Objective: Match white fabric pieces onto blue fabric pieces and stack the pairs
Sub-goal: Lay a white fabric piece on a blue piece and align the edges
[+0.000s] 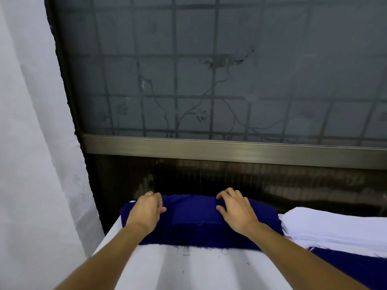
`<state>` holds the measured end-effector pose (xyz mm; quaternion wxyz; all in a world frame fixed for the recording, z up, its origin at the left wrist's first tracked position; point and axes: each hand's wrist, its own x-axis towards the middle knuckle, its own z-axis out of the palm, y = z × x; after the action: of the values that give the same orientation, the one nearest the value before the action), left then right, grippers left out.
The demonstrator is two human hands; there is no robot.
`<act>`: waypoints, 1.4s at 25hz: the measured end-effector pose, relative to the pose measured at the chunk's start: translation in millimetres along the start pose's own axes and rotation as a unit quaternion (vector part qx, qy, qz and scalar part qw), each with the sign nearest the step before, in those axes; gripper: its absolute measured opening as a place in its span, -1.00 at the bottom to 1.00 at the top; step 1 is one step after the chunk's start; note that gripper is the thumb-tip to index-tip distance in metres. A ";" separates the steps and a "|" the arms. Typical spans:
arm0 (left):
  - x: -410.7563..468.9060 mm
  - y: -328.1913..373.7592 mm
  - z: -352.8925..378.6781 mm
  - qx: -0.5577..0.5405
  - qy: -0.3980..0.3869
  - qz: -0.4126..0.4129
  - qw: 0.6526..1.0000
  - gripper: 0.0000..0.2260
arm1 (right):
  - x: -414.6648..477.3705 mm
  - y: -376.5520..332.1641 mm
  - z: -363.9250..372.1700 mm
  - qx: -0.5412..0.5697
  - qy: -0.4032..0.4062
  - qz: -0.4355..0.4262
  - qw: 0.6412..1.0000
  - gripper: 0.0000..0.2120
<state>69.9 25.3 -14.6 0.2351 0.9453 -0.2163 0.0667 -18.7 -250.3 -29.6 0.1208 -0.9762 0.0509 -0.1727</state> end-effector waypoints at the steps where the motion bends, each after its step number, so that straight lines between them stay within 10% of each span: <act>1: -2.1 -2.8 1.7 0.029 0.005 0.028 0.999 -0.92 | 2.5 -6.1 2.4 0.008 0.003 -0.013 1.000 -0.63; 14: -7.5 11.4 1.0 0.049 0.030 0.168 0.984 -0.74 | 18.7 -71.4 9.2 0.022 0.068 -0.147 0.987 -0.82; 35: -85.8 48.2 -79.7 -0.119 -0.048 0.007 0.992 -0.84 | -138.6 81.9 -149.6 0.148 0.009 0.129 0.981 -0.89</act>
<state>-30.2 57.0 56.1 0.3348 0.9110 -0.2406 -0.0030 -205.4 -342.6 40.9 0.2844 -0.9313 0.1510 -0.1700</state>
